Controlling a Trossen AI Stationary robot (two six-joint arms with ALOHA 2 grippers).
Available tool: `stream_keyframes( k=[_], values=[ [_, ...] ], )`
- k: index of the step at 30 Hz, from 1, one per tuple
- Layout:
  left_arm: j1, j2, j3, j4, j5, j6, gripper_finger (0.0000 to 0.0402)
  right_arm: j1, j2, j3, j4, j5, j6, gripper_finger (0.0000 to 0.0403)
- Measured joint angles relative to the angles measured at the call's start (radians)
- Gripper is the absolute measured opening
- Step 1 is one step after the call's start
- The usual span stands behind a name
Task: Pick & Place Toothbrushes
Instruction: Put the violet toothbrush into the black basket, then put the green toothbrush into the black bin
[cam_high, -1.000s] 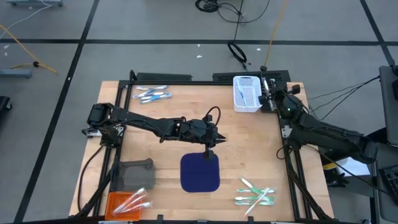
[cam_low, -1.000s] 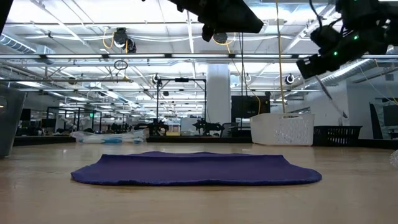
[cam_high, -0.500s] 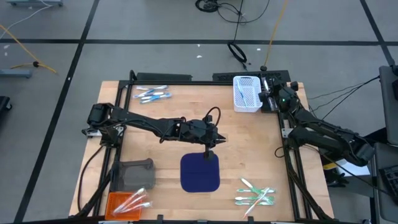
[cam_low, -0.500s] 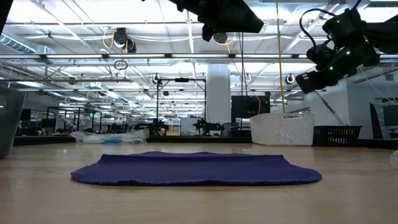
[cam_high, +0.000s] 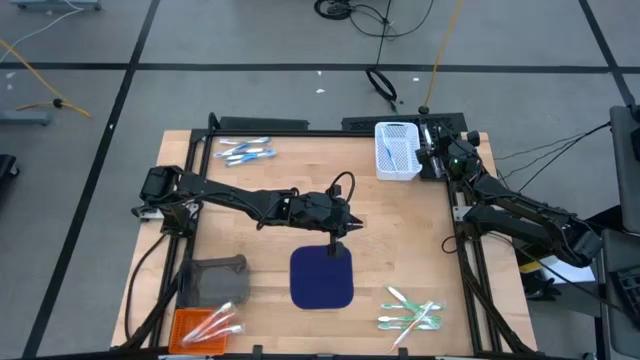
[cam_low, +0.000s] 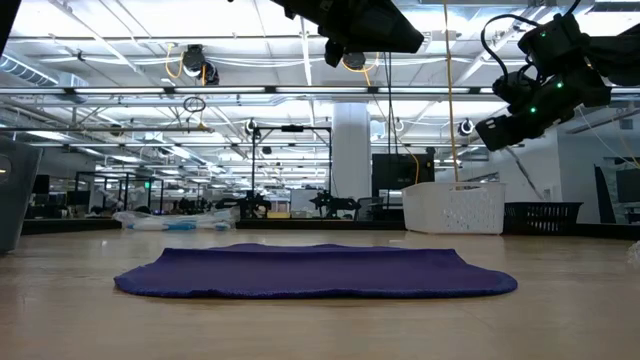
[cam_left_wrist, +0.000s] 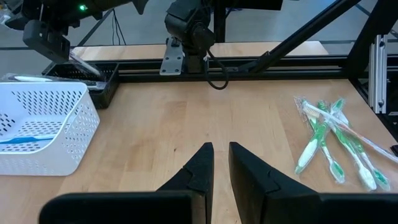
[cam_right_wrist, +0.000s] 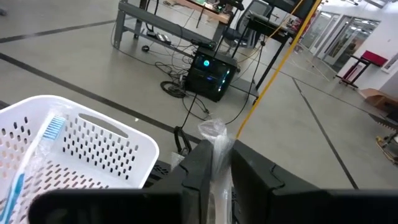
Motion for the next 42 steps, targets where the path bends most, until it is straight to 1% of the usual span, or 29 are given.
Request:
stream_keyframes(
  k=[18, 23, 29, 31, 34, 38, 42],
  values=[
    [0.0, 0.0, 0.0, 0.0, 0.0, -0.003, 0.0051, 0.0, 0.0, 0.0, -0.008, -0.001, 0.0, 0.0132],
    [0.0, 0.0, 0.0, 0.0, 0.0, -0.003, 0.0051, 0.0, 0.0, 0.0, -0.009, -0.002, 0.004, 0.0141],
    [0.0, 0.0, 0.0, 0.0, 0.0, -0.003, 0.0051, 0.009, -0.008, 0.0, -0.01, -0.018, 0.034, 0.0141],
    [0.0, 0.0, 0.0, 0.0, 0.0, -0.003, 0.0051, 0.028, -0.016, 0.0, -0.02, -0.052, 0.051, 0.0141],
    [0.001, 0.0, 0.0, 0.0, 0.0, -0.001, 0.0051, 0.072, -0.024, 0.0, -0.03, -0.161, 0.059, 0.0141],
    [0.001, 0.0, 0.0, 0.0, 0.0, -0.001, 0.0051, 0.162, -0.027, 0.0, -0.055, -0.284, 0.087, 0.0141],
    [0.001, 0.0, 0.0, -0.009, 0.0, -0.001, 0.0051, 0.29, -0.027, 0.0, -0.099, -0.334, 0.116, 0.0141]
  ],
)
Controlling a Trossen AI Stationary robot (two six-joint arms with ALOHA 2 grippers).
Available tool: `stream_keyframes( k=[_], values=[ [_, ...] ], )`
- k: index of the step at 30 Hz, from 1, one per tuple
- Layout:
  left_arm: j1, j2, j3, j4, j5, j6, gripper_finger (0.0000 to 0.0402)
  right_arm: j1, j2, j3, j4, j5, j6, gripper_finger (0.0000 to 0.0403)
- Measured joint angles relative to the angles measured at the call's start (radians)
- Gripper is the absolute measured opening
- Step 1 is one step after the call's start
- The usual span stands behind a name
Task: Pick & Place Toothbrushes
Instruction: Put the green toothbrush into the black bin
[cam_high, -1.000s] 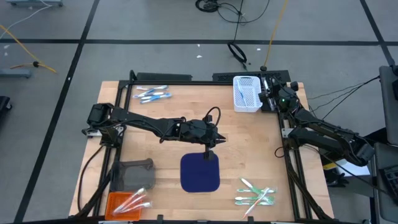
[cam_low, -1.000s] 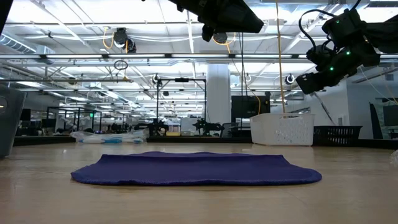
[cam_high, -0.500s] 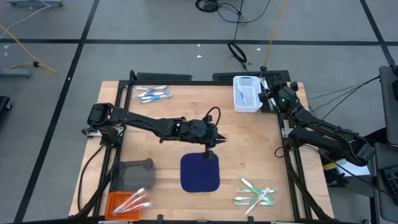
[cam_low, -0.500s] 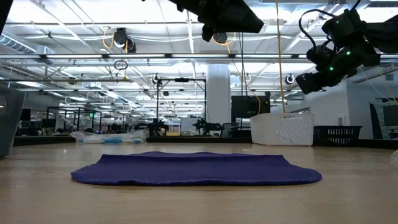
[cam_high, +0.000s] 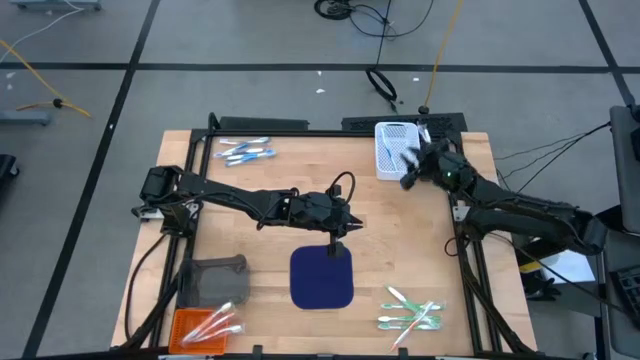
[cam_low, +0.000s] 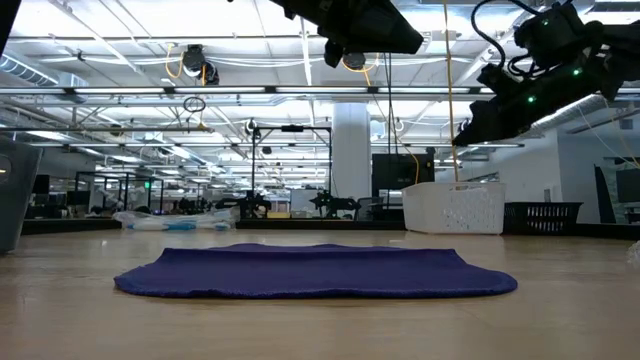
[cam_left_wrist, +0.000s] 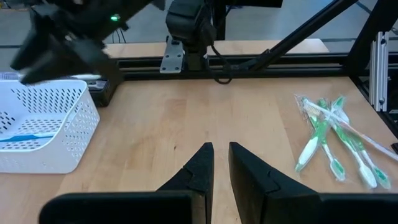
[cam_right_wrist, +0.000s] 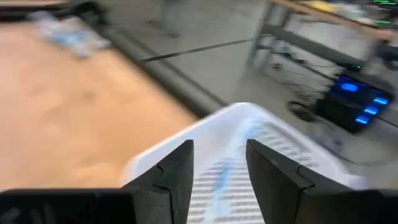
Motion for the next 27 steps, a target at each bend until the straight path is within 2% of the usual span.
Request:
stream_keyframes(
  k=[8, 16, 23, 27],
  values=[
    [0.0, 0.0, 0.0, -0.035, 0.0, 0.005, 0.0051, 0.32, 0.0, 0.0, -0.086, 0.001, 0.032, 0.0141],
    [0.0, 0.0, 0.0, -0.036, 0.0, 0.003, 0.0051, 0.628, 0.0, 0.0, -0.15, -0.002, 0.155, 0.0124],
    [0.0, 0.0, 0.0, -0.037, -0.001, 0.004, 0.0051, 0.845, 0.015, 0.0, -0.162, -0.179, 0.349, 0.0119],
    [0.0, 0.0, 0.0, -0.036, -0.001, 0.005, 0.0051, 0.964, 0.076, 0.0, -0.147, -0.183, 0.439, 0.0119]
  ],
)
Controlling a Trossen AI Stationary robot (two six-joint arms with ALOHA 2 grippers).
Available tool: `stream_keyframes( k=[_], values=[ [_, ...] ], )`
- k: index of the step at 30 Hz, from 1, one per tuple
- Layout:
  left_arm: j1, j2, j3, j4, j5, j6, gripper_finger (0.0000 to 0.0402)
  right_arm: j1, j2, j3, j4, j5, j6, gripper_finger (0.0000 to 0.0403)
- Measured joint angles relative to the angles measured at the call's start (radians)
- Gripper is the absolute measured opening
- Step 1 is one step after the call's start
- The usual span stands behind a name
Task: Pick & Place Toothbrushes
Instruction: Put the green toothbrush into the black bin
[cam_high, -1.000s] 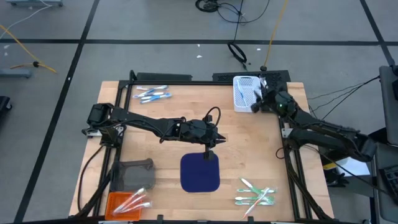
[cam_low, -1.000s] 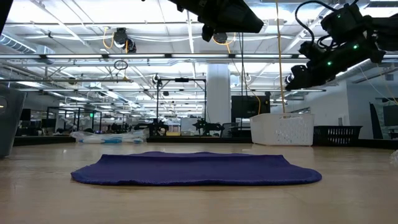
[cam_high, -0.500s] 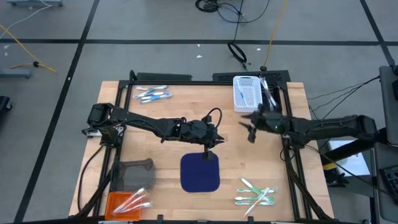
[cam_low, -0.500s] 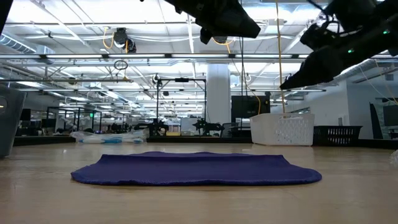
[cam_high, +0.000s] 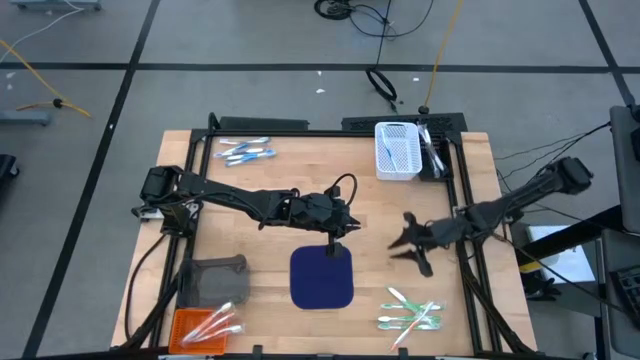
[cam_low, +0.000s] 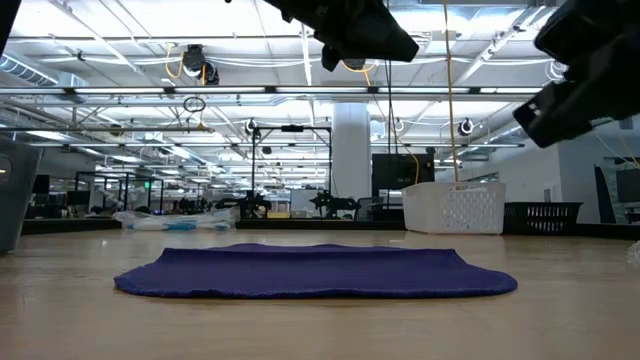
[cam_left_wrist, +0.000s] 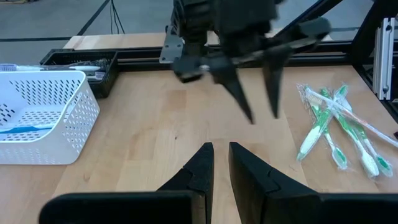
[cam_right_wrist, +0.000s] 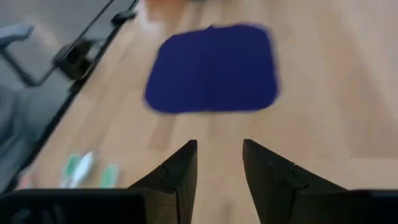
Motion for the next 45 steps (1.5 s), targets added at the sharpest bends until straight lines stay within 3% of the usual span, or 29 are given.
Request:
stream_keyframes(
  k=[7, 19, 30, 45],
  values=[
    [0.0, 0.0, 0.0, 0.0, 0.0, 0.0, 0.0051, 0.13, 0.142, 0.0, 0.026, -0.001, 0.233, 0.0119],
    [0.0, 0.0, 0.0, -0.008, 0.0, 0.001, 0.0051, 0.248, 0.309, 0.0, 0.146, -0.028, 0.499, 0.0119],
    [0.0, 0.0, 0.0, -0.102, 0.0, -0.023, 0.0051, 0.319, 0.395, 0.0, 0.24, -0.027, 0.616, 0.0119],
    [0.0, 0.0, 0.0, -0.105, 0.0, -0.022, 0.0051, 0.398, 0.538, 0.0, 0.388, -0.025, 0.737, 0.0119]
  ],
)
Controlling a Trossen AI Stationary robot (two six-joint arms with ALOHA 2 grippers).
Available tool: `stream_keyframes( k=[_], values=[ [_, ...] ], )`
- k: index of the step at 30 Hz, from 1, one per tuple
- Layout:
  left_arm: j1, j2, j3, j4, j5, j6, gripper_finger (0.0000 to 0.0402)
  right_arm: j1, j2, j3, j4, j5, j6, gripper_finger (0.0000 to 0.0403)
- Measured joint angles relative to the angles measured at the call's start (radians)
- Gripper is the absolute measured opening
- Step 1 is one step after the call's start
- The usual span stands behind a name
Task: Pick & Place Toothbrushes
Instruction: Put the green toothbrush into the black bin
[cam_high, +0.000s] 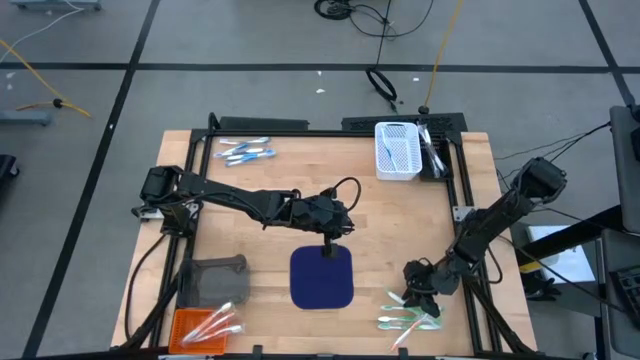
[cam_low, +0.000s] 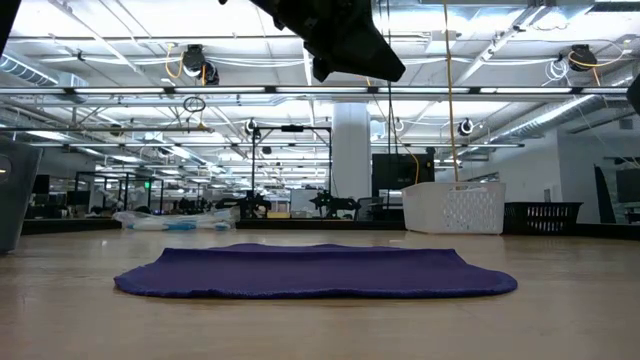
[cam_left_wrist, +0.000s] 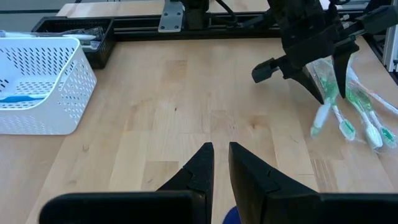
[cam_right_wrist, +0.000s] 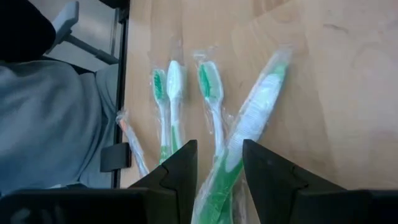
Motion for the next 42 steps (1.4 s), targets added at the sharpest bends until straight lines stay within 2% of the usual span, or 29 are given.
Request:
stream_keyframes(
  k=[11, 17, 21, 26, 30, 34, 42],
  values=[
    [0.0, 0.0, 0.0, 0.001, 0.0, 0.001, 0.0051, 0.005, 0.052, 0.0, 0.032, -0.053, 0.027, 0.0119],
    [0.0, 0.0, 0.0, 0.001, 0.0, 0.001, 0.0051, 0.005, 0.05, 0.002, -0.018, -0.05, -0.033, 0.0111],
    [0.0, 0.0, 0.0, 0.0, 0.0, 0.001, 0.0051, 0.004, 0.049, 0.003, -0.055, -0.044, -0.02, 0.0083],
    [0.0, 0.0, 0.0, 0.001, 0.0, 0.001, 0.0051, 0.004, 0.049, 0.002, -0.061, -0.041, -0.025, 0.0018],
    [0.0, 0.0, 0.0, 0.001, 0.0, 0.001, 0.0051, 0.002, 0.047, 0.002, -0.061, -0.006, -0.046, 0.0015],
    [0.0, 0.0, 0.0, 0.001, 0.0, 0.001, 0.0051, -0.023, 0.025, 0.009, -0.073, 0.004, -0.106, 0.0008],
    [0.0, 0.0, 0.0, 0.006, 0.0, 0.002, 0.0051, -0.105, -0.084, 0.049, -0.149, 0.09, -0.298, 0.0005]
  ],
)
